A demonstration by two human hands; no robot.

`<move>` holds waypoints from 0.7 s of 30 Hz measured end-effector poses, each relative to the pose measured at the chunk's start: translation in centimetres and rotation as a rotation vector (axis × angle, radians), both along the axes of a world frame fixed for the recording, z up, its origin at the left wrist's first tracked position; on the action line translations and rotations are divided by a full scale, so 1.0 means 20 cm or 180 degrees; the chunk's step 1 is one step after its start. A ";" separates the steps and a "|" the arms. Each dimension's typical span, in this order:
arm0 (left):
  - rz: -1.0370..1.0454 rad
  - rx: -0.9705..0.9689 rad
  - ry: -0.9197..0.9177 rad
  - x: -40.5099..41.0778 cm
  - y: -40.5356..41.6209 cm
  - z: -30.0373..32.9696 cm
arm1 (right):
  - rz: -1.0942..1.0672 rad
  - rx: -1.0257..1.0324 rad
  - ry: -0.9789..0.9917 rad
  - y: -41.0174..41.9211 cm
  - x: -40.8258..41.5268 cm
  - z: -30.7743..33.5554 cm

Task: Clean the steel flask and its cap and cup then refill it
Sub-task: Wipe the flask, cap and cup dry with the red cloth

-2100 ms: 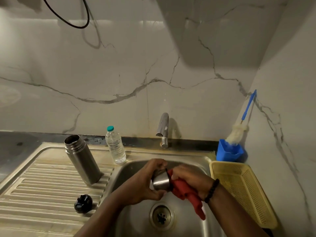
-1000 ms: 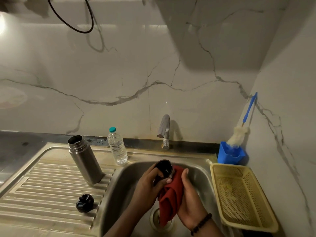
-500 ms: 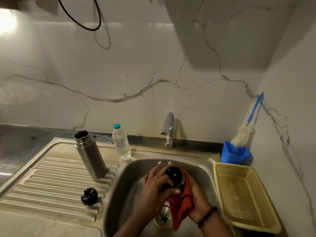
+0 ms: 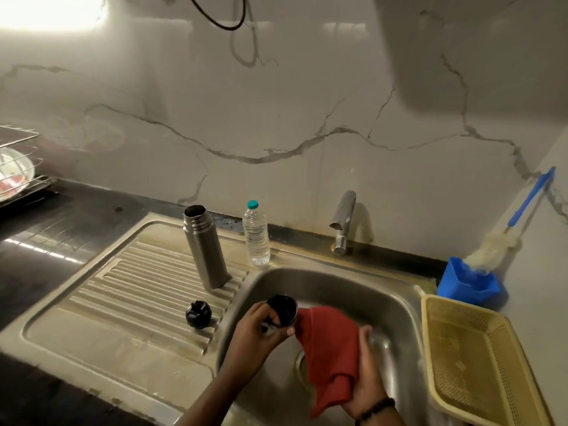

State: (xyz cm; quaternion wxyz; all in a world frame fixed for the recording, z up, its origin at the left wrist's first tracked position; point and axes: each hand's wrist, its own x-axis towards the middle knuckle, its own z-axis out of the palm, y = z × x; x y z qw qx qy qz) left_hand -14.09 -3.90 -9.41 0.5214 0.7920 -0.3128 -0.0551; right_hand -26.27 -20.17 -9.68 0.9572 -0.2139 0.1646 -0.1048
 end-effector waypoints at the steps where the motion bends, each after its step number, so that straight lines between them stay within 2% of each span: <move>1: 0.0104 0.0039 -0.0082 -0.01 0.05 -0.02 | 0.0077 0.0124 0.0311 0.01 0.01 0.00; 2: 0.0218 0.0060 -0.0133 -0.02 0.11 -0.04 | 0.0226 0.0302 0.0499 0.03 0.02 0.00; 6: 0.0689 0.0069 -0.0025 -0.06 0.33 -0.09 | 0.0337 0.0282 0.0756 0.14 0.10 0.05; 13: 0.1565 0.0502 0.0081 0.02 0.68 -0.17 | 0.0774 0.0258 0.0967 0.29 0.22 0.06; 17: 0.1783 0.0646 0.0312 0.06 0.80 -0.24 | 0.0868 0.0215 0.1055 0.35 0.25 0.07; 21: 0.1703 0.0712 0.0533 0.06 0.85 -0.27 | 0.0956 0.0028 0.1064 0.38 0.24 0.09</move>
